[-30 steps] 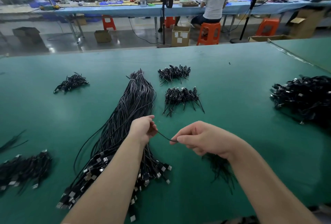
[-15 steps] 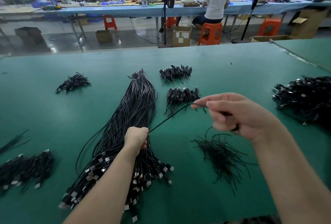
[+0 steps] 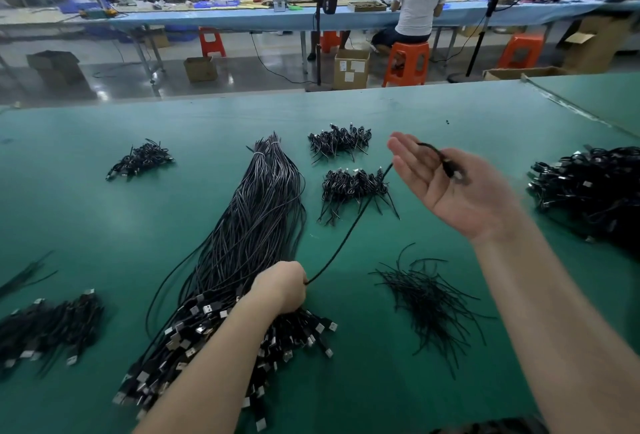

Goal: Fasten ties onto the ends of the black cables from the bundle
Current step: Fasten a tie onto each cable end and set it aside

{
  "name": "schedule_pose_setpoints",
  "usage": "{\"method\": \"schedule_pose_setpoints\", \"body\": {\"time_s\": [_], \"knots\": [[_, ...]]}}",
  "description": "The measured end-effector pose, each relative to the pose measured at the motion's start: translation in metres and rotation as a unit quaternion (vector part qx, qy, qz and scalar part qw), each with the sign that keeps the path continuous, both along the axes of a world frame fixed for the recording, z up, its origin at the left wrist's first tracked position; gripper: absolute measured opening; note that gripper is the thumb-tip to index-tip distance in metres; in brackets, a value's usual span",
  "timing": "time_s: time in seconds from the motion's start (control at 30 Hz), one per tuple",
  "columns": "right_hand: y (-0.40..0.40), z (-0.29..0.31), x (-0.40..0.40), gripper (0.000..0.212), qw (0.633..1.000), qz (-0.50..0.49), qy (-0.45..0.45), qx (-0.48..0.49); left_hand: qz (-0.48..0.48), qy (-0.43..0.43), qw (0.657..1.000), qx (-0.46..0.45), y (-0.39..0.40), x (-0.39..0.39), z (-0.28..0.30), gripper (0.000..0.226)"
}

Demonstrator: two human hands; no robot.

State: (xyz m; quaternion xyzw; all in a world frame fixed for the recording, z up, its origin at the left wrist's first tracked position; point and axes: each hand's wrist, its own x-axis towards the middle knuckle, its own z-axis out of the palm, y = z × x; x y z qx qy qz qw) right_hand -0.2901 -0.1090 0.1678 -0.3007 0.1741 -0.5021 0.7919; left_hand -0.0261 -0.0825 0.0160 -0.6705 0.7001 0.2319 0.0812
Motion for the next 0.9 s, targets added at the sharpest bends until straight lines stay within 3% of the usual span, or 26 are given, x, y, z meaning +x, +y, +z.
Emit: {"method": "schedule_pose_setpoints", "body": {"time_s": [0.07,0.17,0.2,0.27,0.3,0.37,0.4,0.47,0.57,0.67,0.77,0.83,0.9], "knots": [[0.000,-0.006,0.007,0.033,0.999,0.005,0.050,-0.015,-0.021,-0.093,0.995,0.023,0.001,-0.001,0.006,0.016],[0.001,-0.015,0.023,0.025,0.988,-0.019,0.155,-0.018,0.003,-0.114,0.993,-0.009,-0.002,-0.005,0.027,0.021],[0.003,-0.017,0.028,0.025,0.981,-0.022,0.189,-0.024,0.038,-0.077,0.994,-0.068,-0.004,-0.005,0.038,0.023],[0.007,-0.022,0.037,0.028,0.965,-0.021,0.256,-0.051,0.137,0.128,0.961,-0.202,-0.005,-0.008,0.065,0.022],[0.010,-0.024,0.043,0.027,0.954,-0.019,0.291,-0.067,0.161,0.272,0.919,-0.236,-0.003,-0.011,0.079,0.023],[0.015,-0.027,0.054,0.020,0.929,-0.010,0.355,-0.104,0.133,0.493,0.836,-0.199,0.001,-0.017,0.109,0.031],[0.017,-0.028,0.059,0.015,0.918,-0.001,0.377,-0.120,0.105,0.532,0.824,-0.164,0.004,-0.021,0.122,0.032],[0.023,-0.030,0.070,0.014,0.905,0.019,0.401,-0.141,0.069,0.516,0.842,-0.139,0.008,-0.029,0.136,0.026],[0.029,-0.033,0.083,0.021,0.900,0.022,0.408,-0.151,0.103,0.475,0.851,-0.198,0.007,-0.040,0.141,0.024],[0.029,-0.036,0.087,0.029,0.875,-0.002,0.449,-0.180,0.170,0.586,0.775,-0.164,0.005,-0.037,0.136,0.039],[0.031,-0.041,0.086,0.032,0.824,0.013,0.523,-0.217,0.203,0.735,0.641,-0.087,0.001,-0.021,0.130,0.045],[0.033,-0.046,0.086,0.034,0.856,0.022,0.478,-0.195,0.229,0.769,0.593,-0.071,-0.001,-0.013,0.124,0.049],[0.033,-0.050,0.087,0.033,0.905,0.034,0.401,-0.138,0.248,0.758,0.600,-0.059,-0.001,-0.014,0.117,0.053]]}}
